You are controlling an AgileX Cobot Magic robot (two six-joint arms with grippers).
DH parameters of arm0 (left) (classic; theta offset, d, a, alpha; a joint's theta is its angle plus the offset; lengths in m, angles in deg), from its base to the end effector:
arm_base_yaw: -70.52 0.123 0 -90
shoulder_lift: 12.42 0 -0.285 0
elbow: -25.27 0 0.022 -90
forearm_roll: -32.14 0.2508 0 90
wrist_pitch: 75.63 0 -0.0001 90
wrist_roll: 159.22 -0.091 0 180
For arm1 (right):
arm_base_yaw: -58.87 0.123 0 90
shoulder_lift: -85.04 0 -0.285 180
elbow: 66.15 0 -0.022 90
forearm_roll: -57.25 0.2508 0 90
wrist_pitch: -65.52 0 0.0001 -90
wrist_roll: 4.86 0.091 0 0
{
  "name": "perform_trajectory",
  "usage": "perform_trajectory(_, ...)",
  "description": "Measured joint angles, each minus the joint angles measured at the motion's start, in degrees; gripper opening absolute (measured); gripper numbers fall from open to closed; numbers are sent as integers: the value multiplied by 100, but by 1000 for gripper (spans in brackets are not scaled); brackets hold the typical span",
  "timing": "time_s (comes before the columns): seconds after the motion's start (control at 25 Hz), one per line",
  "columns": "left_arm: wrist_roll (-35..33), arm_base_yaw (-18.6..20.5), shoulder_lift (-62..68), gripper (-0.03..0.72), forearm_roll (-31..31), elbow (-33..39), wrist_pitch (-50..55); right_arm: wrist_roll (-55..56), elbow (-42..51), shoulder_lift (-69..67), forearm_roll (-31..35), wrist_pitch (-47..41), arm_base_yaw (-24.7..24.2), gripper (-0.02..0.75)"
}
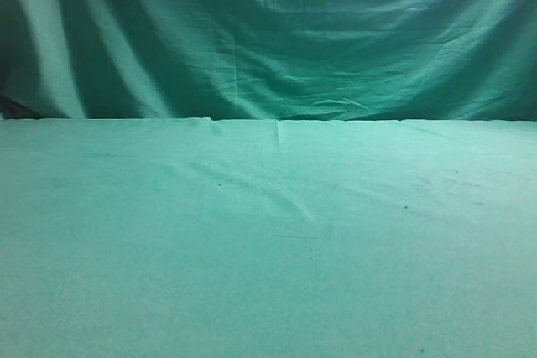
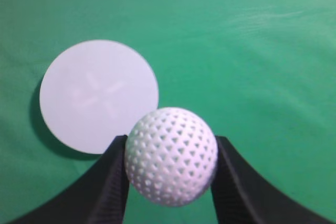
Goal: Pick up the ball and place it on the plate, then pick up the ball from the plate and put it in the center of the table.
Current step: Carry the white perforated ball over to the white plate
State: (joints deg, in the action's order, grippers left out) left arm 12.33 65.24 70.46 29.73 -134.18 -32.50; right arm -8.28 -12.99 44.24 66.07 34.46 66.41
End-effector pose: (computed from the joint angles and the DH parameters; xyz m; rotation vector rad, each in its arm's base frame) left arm 0.2624 -0.0269 0.2930 0.2776 2.5420 -0.0273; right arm 0.1086 0.0216 0.2621 -0.1097 2.1789 0.2023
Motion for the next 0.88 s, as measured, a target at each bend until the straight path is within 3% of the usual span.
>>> perform_trajectory(0.16, 64, 361, 361, 317, 0, 0, -10, -899, -477, -544, 24, -634, 68, 0)
perform_trajectory(0.44, 78, 989, 853, 317, 54, 0, -196, -1233, -1273, -1781, -95, -1135, 874, 0)
perform_trajectory(0.88, 78, 1026, 1635, 317, 689, -41, -987, -963, -2097, -3764, -513, -840, 1475, 0)
